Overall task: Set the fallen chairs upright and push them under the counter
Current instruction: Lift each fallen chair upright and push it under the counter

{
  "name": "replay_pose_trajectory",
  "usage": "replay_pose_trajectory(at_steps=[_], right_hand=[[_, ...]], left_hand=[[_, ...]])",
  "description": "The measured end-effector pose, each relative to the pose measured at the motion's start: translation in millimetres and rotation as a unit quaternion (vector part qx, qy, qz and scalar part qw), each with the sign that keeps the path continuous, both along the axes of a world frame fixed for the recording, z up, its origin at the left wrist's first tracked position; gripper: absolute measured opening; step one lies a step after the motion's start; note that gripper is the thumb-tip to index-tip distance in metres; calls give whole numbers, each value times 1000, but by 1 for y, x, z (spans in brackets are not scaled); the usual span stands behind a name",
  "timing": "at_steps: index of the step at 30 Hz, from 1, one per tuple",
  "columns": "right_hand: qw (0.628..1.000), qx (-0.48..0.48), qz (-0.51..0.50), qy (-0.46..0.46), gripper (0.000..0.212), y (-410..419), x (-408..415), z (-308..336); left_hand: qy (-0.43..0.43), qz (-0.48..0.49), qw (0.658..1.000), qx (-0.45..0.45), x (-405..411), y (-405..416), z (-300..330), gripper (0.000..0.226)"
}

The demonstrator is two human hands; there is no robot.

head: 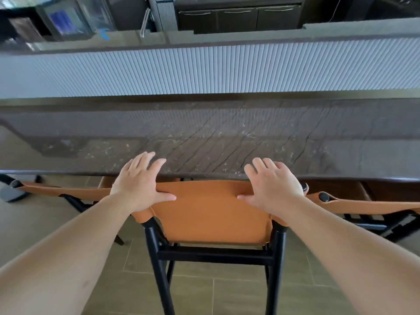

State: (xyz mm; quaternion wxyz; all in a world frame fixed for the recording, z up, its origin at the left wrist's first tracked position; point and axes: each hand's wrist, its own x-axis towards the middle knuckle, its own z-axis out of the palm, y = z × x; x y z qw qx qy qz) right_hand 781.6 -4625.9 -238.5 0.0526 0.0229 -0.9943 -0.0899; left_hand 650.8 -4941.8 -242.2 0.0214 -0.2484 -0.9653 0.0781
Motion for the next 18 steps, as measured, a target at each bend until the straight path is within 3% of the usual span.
replay_pose_trajectory(at_steps=[18], right_hand=[[998, -31, 0, -50, 67, 47, -34, 1]], left_hand=[[-5, 12, 999, -38, -17, 41, 3, 113]])
